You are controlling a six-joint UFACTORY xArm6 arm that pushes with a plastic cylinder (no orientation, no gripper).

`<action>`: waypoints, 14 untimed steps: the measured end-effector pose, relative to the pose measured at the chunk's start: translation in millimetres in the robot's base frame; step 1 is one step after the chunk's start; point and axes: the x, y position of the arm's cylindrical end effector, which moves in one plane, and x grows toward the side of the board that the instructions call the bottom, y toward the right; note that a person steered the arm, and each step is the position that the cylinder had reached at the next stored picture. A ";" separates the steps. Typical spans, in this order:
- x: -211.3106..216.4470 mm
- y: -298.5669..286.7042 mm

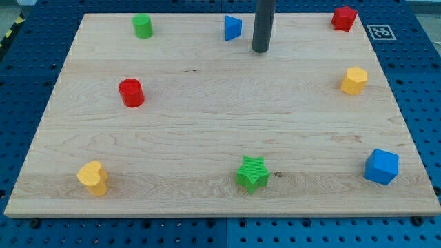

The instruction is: Push the blue triangle to the green circle

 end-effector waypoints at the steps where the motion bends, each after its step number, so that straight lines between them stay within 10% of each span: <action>1: -3.6 0.0; 14: -59.6 -98.9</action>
